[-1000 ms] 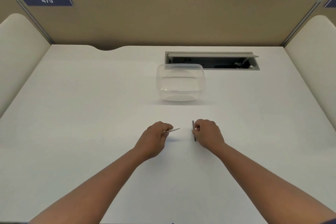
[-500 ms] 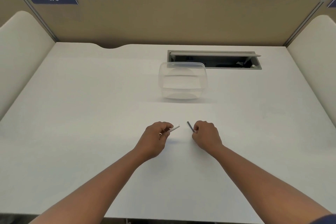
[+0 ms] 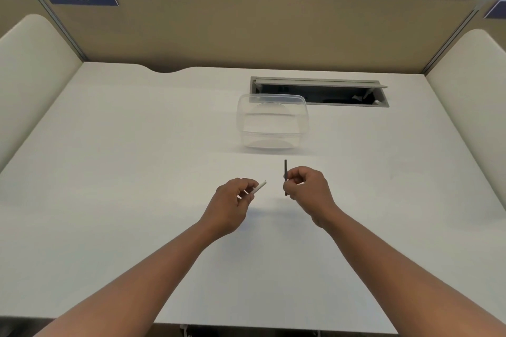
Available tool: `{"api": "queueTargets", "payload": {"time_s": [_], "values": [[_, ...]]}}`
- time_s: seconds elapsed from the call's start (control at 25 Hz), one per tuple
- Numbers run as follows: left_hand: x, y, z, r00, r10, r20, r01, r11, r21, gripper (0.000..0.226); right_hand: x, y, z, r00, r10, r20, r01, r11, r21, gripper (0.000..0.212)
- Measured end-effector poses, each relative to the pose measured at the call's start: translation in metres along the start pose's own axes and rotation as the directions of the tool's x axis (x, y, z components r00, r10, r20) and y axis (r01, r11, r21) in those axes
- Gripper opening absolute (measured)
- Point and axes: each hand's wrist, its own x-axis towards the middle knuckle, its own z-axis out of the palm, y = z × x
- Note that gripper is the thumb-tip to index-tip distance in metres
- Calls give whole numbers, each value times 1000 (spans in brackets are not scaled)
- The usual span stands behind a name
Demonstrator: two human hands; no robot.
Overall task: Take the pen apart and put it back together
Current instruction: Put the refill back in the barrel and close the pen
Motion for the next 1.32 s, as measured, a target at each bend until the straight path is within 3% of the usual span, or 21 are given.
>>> {"api": "queueTargets", "payload": {"time_s": [0.24,0.44,0.96,1.32], "values": [[-3,4,0,999,18,-33,-19,999,-42,23,-14,-22,-4,997,-68,39,52,949,312,6],[-4,6,0,999,34,-34,-36,998,-51,22,-19,-28,-1,994,-105,43,78,908,412,10],[-10,9,1,998,57,-26,-59,995,-81,22,-24,-19,5,982,-148,120,105,945,310,4],[-12,10,1,992,84,-98,-96,988,-119,20,-23,-2,7,977,-147,155,116,975,192,21]]}}
